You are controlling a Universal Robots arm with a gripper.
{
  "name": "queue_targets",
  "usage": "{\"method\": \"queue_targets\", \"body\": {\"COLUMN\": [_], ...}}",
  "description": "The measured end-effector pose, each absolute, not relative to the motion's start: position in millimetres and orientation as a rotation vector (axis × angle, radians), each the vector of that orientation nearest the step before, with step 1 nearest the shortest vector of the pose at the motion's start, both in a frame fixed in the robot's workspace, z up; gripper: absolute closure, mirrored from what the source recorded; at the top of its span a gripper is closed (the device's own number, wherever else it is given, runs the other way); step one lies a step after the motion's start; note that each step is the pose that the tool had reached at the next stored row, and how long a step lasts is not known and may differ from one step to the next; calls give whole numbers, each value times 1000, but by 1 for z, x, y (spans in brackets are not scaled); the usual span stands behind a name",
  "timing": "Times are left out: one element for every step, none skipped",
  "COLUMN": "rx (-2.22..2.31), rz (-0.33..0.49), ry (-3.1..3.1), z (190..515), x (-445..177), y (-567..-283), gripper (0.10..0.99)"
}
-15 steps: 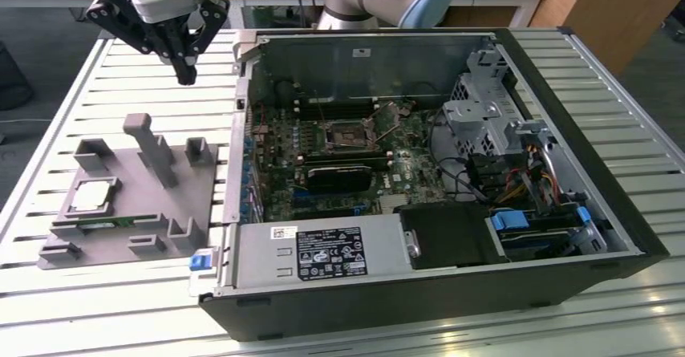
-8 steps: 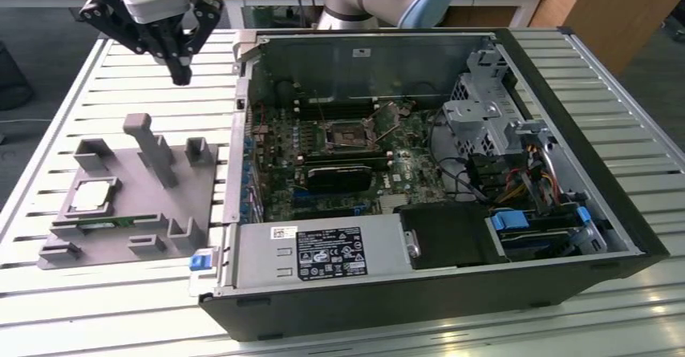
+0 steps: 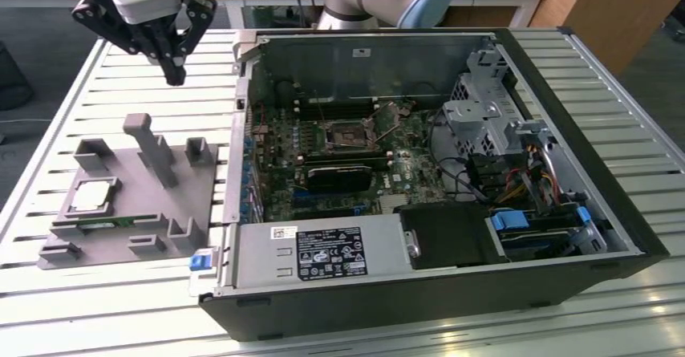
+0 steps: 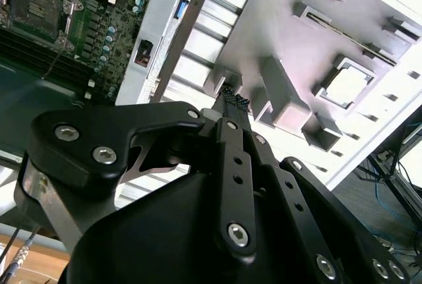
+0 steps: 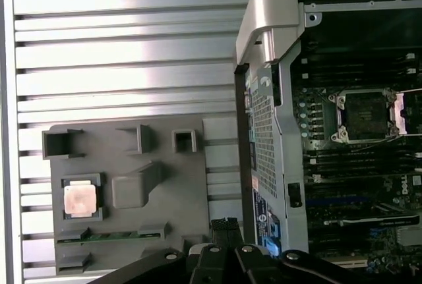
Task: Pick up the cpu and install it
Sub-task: 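Reach for the cpu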
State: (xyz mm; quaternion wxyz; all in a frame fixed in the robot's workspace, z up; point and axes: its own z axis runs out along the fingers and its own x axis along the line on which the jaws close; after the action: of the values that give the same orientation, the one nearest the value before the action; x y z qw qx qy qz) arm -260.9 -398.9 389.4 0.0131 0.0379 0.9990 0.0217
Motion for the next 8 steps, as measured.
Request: {"method": "queue_targets", "body": {"rx": [118, 118, 118, 118, 118, 118, 118, 118], "rz": [68, 68, 68, 68, 68, 68, 68, 68], "ry": [3112, 3113, 3112, 3112, 3112, 3113, 3112, 3112], "z": [389, 389, 389, 389, 389, 389, 389, 389], "x": [-262, -262, -263, -264, -265, -266, -266, -267], "y": [-399, -399, -399, -399, -399, -399, -399, -399], "gripper": [980, 980, 980, 980, 980, 980, 980, 980]}}
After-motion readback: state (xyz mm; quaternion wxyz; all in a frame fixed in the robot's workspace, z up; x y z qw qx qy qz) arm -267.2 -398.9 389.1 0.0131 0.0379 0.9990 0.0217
